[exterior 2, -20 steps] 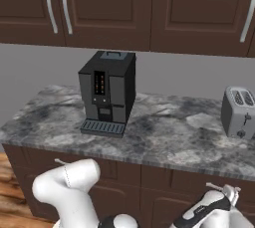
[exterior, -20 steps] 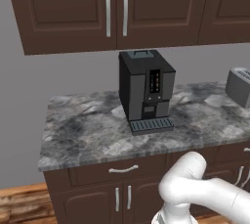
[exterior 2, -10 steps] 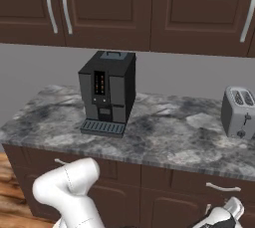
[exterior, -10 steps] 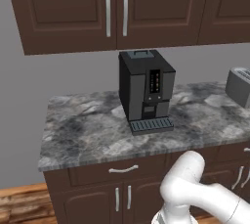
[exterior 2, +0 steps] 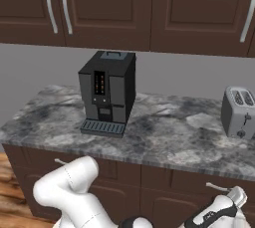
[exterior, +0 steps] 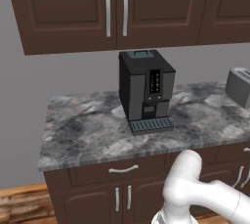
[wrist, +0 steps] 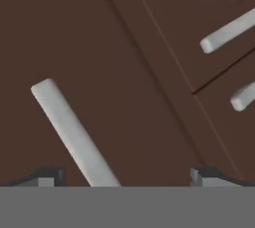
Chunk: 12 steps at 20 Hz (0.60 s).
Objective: Take the pizza cutter from the drawer on the right and place it on the dining counter for cutting.
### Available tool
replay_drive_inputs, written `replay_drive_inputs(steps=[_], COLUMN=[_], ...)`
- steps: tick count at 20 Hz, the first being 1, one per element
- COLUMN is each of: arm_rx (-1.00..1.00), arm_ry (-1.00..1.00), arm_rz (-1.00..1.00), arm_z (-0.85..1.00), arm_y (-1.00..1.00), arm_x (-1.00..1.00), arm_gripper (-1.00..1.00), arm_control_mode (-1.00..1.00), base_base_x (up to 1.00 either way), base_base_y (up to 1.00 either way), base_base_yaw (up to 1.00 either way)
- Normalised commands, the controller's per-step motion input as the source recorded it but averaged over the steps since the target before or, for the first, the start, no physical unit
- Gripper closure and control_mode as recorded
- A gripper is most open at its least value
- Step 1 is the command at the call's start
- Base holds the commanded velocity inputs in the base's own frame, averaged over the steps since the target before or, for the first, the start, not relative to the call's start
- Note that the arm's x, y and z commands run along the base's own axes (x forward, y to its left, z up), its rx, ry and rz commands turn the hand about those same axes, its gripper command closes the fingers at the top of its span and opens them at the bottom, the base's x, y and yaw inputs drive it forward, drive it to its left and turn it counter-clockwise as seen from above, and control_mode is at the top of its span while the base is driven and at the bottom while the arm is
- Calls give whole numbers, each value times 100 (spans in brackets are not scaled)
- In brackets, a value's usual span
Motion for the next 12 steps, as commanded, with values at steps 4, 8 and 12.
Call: replay_drive_inputs(steps=[4, 8, 12], arm_rx=[-2, 0, 0], arm_ry=[0, -4, -1], arm_rz=[-1, 0, 0], arm_z=[-9, -18, -28], arm_y=[-7, -5, 0], arm_x=[19, 24, 24], arm_gripper=[-100, -100, -100], arm_control_mode=[-100, -100, -100], base_base_x=[0, 0, 0], base_base_y=[0, 0, 0], base_base_yaw=[0, 0, 0])
